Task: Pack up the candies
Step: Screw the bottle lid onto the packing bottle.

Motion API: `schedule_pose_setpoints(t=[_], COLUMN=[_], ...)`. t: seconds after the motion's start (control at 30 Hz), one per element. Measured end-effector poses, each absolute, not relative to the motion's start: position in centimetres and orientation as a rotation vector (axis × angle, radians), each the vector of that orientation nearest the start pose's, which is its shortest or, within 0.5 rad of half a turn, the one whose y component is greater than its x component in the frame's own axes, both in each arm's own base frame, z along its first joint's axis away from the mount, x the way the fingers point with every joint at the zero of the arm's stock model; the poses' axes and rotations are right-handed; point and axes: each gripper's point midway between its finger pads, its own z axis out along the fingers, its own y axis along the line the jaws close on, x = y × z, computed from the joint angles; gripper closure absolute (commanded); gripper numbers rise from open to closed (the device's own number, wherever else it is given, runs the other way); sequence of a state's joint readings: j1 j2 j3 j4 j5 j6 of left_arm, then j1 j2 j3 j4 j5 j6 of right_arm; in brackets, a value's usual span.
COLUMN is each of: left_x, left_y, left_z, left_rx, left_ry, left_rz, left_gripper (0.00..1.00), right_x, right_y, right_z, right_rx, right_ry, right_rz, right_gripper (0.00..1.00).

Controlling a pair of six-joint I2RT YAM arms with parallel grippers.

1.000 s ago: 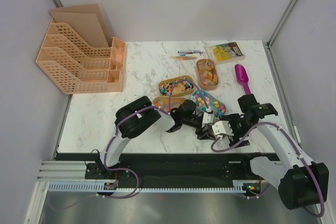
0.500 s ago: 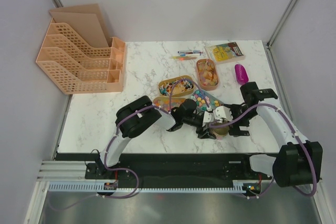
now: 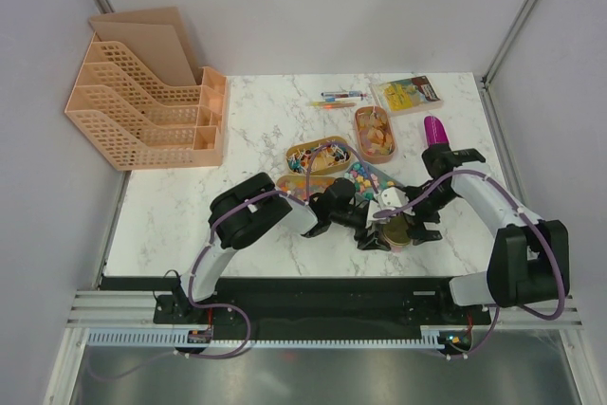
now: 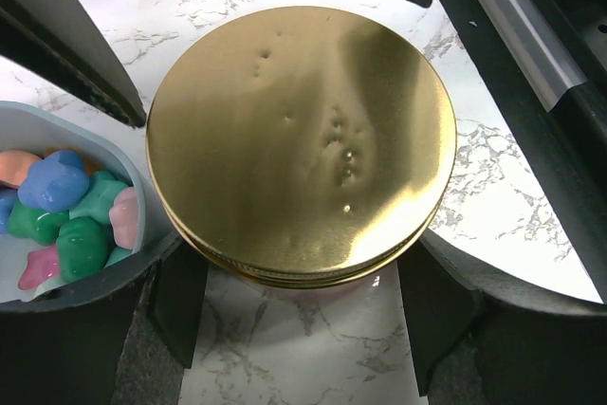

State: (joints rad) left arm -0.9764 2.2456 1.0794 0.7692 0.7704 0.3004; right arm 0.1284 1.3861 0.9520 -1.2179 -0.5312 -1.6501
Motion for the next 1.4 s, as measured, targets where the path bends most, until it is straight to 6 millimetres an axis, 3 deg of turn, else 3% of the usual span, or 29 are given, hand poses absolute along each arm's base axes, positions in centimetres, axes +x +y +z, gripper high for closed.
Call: schedule_pose_setpoints(t=[0.4, 1.0, 1.27, 1.4], left_x=[19.8, 20.6, 21.0, 22.5], left_y=[-48.9, -48.7, -48.5, -48.1], left_z=[0.1, 0.1, 0.1, 0.1], left_rx=[1.597, 1.594, 1.587, 1.557], left_ry=[1.264, 1.252, 1.257, 1.284], left_rz=[-1.192, -1.263, -1.268, -1.238], left_gripper=[0.98, 0.98, 0.98, 0.98], right_x=[19.6, 19.8, 18.9, 17.5], right_y=[8.2, 6.8, 6.0, 5.8], right_z=[7.3, 6.8, 7.4, 7.8], right_rx=[-2.164, -2.237, -2.265, -2.269], right_ry=[1.749, 1.662, 1.673, 1.698], right_rz=[0.636, 0.423, 0.385, 0.422], right_gripper=[0.02, 0.02, 0.02, 0.02])
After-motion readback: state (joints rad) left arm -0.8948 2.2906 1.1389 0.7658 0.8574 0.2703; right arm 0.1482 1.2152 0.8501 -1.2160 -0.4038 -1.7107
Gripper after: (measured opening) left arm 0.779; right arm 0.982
